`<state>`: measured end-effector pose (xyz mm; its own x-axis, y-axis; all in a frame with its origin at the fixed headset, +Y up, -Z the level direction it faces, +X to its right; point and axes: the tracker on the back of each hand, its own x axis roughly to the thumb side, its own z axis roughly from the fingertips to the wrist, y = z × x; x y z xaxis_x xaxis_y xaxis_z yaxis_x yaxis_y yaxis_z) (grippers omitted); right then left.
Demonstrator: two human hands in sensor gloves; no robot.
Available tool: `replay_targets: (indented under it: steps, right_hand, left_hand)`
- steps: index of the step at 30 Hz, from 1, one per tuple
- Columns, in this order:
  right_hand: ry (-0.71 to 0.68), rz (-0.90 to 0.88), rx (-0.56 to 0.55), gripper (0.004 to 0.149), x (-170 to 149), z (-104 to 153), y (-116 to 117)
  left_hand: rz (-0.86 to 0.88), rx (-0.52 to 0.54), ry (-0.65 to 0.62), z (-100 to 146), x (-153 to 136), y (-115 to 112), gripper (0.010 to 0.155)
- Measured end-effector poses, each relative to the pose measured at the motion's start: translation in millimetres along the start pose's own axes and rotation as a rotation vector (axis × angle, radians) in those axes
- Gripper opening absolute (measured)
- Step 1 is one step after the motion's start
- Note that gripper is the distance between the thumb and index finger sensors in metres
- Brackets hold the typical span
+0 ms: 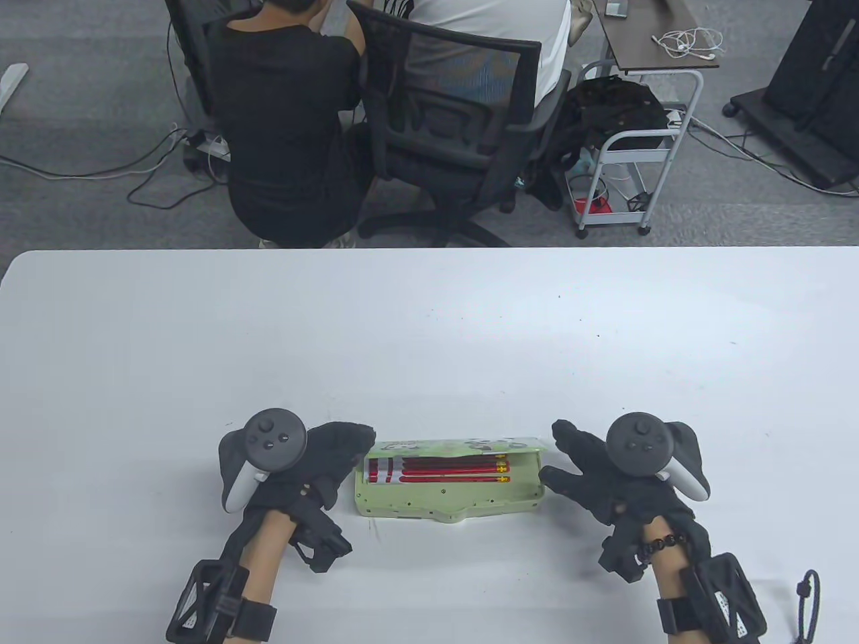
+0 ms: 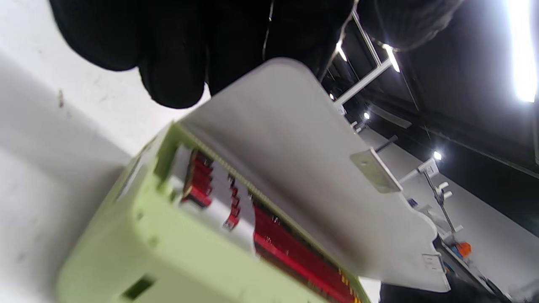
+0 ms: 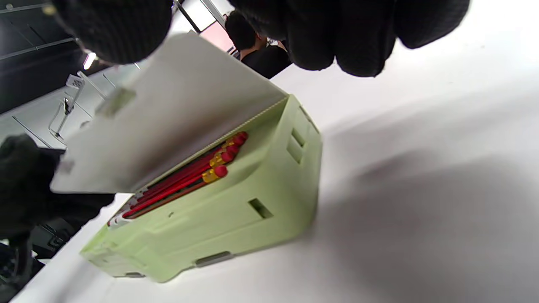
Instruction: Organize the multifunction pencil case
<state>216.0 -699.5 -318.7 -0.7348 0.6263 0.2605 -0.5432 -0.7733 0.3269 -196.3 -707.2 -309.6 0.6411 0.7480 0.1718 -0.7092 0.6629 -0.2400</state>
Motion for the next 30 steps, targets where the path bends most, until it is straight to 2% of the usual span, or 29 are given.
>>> replay_targets:
  steps: [4, 7, 10, 15, 21, 30]
  right_hand:
    - [-0.015, 0.083, 0.004, 0.085, 11.1, -6.2, 16.0]
    - [-0.012, 0.196, 0.032, 0.084, 19.3, -10.1, 30.0]
    - [-0.013, 0.283, -0.007, 0.084, 23.6, -12.0, 34.2]
    - [0.012, 0.334, -0.046, 0.083, 19.0, -10.5, 31.9]
    - [0.026, 0.490, -0.197, 0.084, 12.2, -6.8, 16.1]
    - [0.074, 0.536, -0.223, 0.089, 2.5, -5.1, 9.1]
  left_hand:
    - [-0.086, -0.049, -0.024, 2.6, -8.6, -17.2, 0.061]
    - [-0.167, -0.080, -0.045, 3.1, -5.8, -18.3, 0.061]
    - [-0.174, -0.072, -0.067, 2.9, -4.8, -17.9, 0.061]
    - [-0.260, 0.002, -0.063, 5.4, -9.9, -7.5, 0.064]
    - [-0.646, 0.101, 0.057, 13.2, -16.1, 12.3, 0.087]
    - [-0.722, 0.033, 0.131, 13.2, -20.3, 13.1, 0.097]
